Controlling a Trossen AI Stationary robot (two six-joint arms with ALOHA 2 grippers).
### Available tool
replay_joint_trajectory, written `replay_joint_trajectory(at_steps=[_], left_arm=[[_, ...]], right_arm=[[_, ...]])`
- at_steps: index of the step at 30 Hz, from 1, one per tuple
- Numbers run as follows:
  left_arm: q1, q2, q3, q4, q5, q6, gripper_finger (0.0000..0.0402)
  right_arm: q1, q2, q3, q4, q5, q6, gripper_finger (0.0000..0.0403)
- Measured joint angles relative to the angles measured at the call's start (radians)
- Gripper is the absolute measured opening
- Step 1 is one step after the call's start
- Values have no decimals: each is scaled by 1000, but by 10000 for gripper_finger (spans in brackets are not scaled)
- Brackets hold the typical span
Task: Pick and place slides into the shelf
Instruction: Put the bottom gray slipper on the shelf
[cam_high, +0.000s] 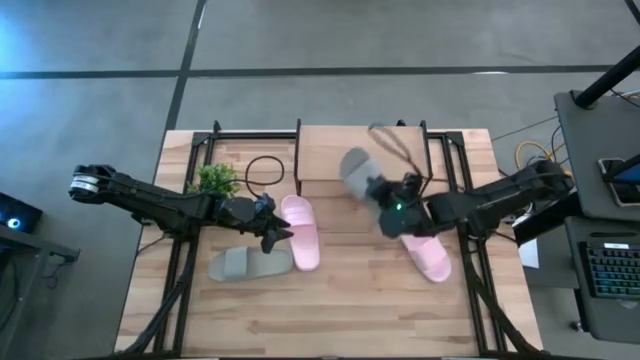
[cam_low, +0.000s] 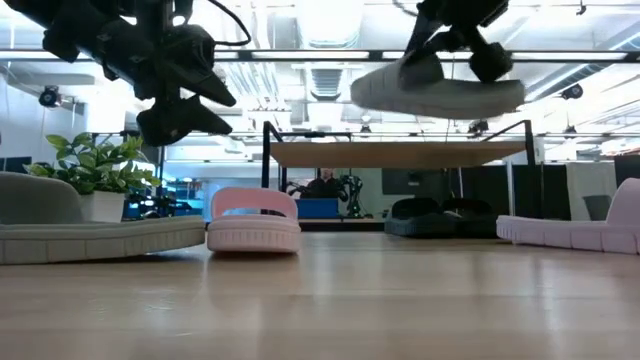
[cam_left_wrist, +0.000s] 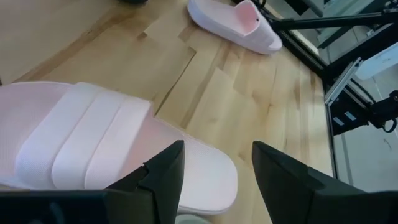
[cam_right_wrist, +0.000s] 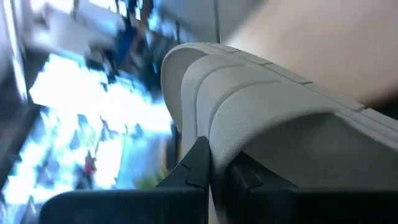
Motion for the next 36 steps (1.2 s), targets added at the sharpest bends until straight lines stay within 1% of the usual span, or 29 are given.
replay_joint_trajectory(at_steps=[3,5,7,10,13,16,18,19,23,26,29,33,36], left_arm=[[0,0,-4,2,0,0,173],[0,0,-8,5,0,0,173],[0,0,-10,8,0,-3,173],[0,0,-12,11,0,-7,173],[0,0,-13,11,0,-8,173],[0,0,-13,12,0,-9,173],[0,0,-13,13,0,-10,173],[0,0,-13,13,0,-10,173],[0,0,-13,14,0,-11,173],[0,0,-14,17,0,-11,173],[0,0,-14,16,0,-11,173],[0,0,-15,16,0,-12,173],[0,0,-15,15,0,-12,173]], right_arm=[[-67,-19,0,6,53,14,13],[-134,-22,0,13,45,16,13],[-209,-17,-2,49,-2,44,13],[-315,-1,-2,137,-114,59,13],[-397,29,-2,294,-187,-25,13],[-451,64,-2,472,-211,-132,13],[-472,90,-2,534,-210,-158,13],[-480,105,-2,542,-214,-143,13],[-494,166,-2,535,-284,6,13],[-494,204,2,548,-287,70,13],[-493,219,4,550,-286,53,13],[-498,208,3,551,-283,-15,14],[-508,200,1,553,-306,-97,32]])
